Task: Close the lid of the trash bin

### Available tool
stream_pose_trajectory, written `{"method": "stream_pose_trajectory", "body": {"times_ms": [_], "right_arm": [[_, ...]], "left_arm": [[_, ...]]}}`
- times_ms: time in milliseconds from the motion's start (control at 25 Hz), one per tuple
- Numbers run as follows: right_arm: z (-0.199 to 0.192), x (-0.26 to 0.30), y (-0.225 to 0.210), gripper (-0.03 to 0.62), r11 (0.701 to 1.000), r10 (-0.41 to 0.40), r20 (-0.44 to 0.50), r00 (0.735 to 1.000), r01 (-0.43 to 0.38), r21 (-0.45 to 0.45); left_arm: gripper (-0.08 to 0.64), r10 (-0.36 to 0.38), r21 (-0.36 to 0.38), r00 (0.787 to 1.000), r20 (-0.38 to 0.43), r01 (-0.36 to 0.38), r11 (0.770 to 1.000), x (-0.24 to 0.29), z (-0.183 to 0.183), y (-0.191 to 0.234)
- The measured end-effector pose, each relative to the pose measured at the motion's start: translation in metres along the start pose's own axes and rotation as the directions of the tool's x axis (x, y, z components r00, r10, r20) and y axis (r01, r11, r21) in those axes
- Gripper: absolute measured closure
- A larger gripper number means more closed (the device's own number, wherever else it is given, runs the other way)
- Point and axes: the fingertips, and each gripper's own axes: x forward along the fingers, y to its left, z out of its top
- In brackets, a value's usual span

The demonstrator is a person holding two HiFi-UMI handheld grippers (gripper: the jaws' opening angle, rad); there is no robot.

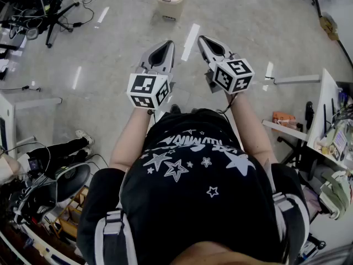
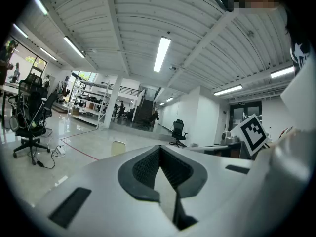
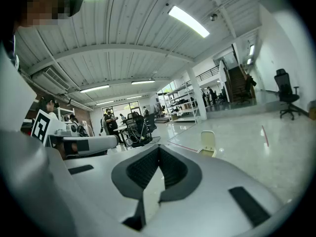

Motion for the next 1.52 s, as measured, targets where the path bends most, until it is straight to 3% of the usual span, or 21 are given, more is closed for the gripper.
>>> {"method": "stream_pose_trajectory", "body": {"times_ms": [320,720,1120,1520], "right_arm": [[-0.004,0.016,-0.012,0.591,0.999,-0.027,-0.007,1.0,0.027,0.032],[0.012,0.082,-0.032,0.592,0.999,0.044,-0.031,0.999,-0.045,-0.018],[0.044,0.148,-0.109,0.592,0.992,0.12,-0.05,0.991,-0.119,0.027],[0.076,0.187,-0.203,0.591,0.989,0.134,-0.053,0.99,-0.13,0.067]], "left_arm": [[0.549,-0.004,0.001,1.0,0.0,0.004,1.0,0.005,0.001,0.02],[0.549,0.067,0.0,0.998,-0.011,-0.067,0.998,0.04,0.004,0.064],[0.549,0.133,0.013,0.99,-0.041,-0.132,0.991,0.133,0.016,0.091],[0.549,0.189,0.013,0.981,-0.045,-0.189,0.982,0.225,0.023,0.106]]}}
